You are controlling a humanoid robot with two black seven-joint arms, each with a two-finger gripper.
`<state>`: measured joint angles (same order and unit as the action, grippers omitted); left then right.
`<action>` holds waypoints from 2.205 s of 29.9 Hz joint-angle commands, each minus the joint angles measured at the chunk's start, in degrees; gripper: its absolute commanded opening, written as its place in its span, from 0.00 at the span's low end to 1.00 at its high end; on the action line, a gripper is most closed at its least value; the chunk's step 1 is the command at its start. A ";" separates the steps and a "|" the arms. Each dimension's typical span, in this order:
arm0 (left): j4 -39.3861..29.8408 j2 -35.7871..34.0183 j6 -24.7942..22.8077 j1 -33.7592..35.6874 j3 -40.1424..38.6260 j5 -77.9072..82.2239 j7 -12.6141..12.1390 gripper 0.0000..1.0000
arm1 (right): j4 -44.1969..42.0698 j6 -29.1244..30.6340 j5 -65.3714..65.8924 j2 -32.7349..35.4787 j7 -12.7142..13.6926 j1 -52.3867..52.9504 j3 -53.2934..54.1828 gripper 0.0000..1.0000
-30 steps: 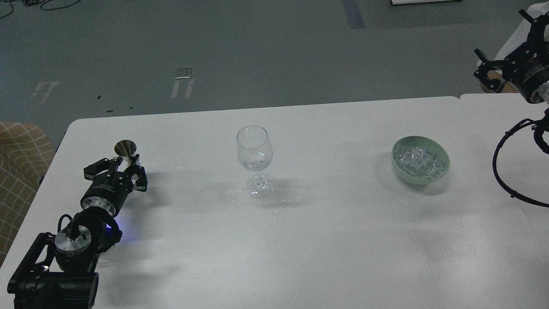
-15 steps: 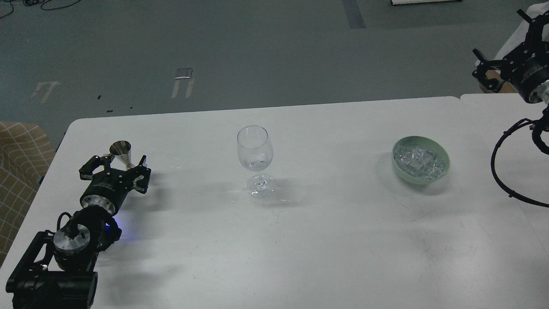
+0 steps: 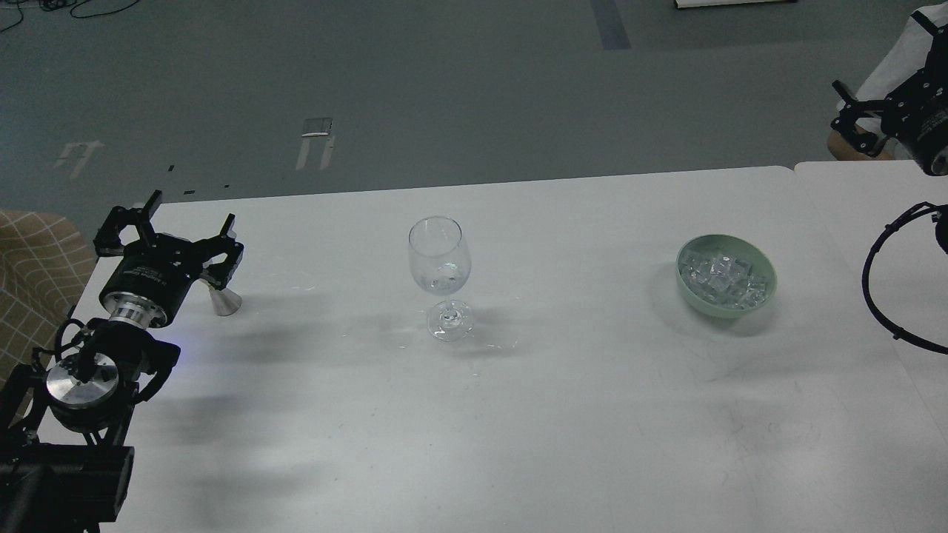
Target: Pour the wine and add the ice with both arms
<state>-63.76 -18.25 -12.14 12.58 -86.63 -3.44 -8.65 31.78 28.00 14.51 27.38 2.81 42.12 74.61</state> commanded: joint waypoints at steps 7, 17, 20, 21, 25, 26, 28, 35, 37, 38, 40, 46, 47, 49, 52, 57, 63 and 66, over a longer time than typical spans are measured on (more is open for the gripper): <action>-8.20 -5.74 3.70 0.08 0.32 0.19 -0.14 0.97 | 1.62 0.00 -0.01 0.57 0.00 -0.02 0.01 1.00; -9.71 -8.03 3.44 4.55 0.32 0.54 1.00 0.97 | 6.36 0.00 0.87 3.46 -0.09 0.60 -3.93 1.00; -9.27 -8.12 1.78 5.79 0.41 0.45 0.12 0.98 | 7.07 0.00 1.05 6.01 -0.09 1.30 -7.45 1.00; -8.75 -8.12 0.47 5.96 0.32 0.36 0.90 0.98 | 7.07 0.00 1.66 7.50 -0.09 2.52 -9.72 1.00; -6.90 -6.62 -2.97 6.05 0.32 0.45 3.37 0.98 | 7.24 0.00 4.48 9.18 -0.09 7.98 -16.25 1.00; -6.81 -6.10 -4.19 6.05 0.23 0.45 4.76 0.98 | 7.33 0.00 5.35 9.35 -0.09 9.72 -18.34 1.00; -6.64 -5.92 -5.08 5.79 0.76 0.54 4.43 0.98 | 7.42 0.00 6.14 9.36 -0.17 11.84 -20.55 1.00; -5.85 -6.54 -4.20 6.75 0.85 3.50 3.99 0.98 | 10.05 0.00 20.78 11.11 -0.70 18.43 -23.37 1.00; -2.97 -6.01 -3.85 9.89 1.11 10.42 3.99 0.98 | 10.58 0.00 27.28 11.11 -0.79 19.58 -23.37 1.00; -1.55 -5.84 -3.59 11.22 1.63 12.99 3.90 0.98 | 10.67 0.00 29.50 11.11 -0.79 19.76 -23.37 1.00; 2.30 -5.92 -2.98 15.17 5.21 19.48 4.07 0.98 | 11.54 0.00 35.90 11.11 -0.79 19.76 -23.37 1.00; 10.66 -6.54 -3.59 24.23 12.09 22.86 4.08 0.98 | 15.76 0.00 52.96 11.20 -0.88 19.67 -24.85 1.00; 12.77 -6.45 -4.11 25.55 12.10 22.95 4.08 0.98 | 17.16 0.00 55.51 11.20 -0.88 19.67 -26.51 1.00; 16.98 -6.10 -5.69 27.48 12.36 22.95 4.08 0.98 | 19.88 0.00 59.29 11.20 -0.88 20.19 -32.03 1.00; 21.64 -5.92 -8.76 29.77 14.19 23.04 4.16 0.98 | 22.88 0.00 62.39 11.20 -0.88 22.38 -40.90 0.99; 22.19 -6.10 -9.74 29.87 15.61 22.69 4.60 0.98 | 23.59 0.00 63.10 10.68 -0.88 24.24 -54.11 0.98; 22.10 -6.10 -10.00 29.52 14.91 22.60 4.60 0.98 | 25.79 0.00 65.03 10.23 -0.96 24.33 -62.39 0.98; 22.02 -6.10 -10.35 29.52 14.82 22.51 4.60 0.98 | 26.58 0.00 64.94 10.85 -0.97 23.72 -62.65 0.98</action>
<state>-41.65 -24.32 -22.15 42.13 -71.75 19.17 -4.05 57.52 27.98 79.45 37.58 1.91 66.45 12.52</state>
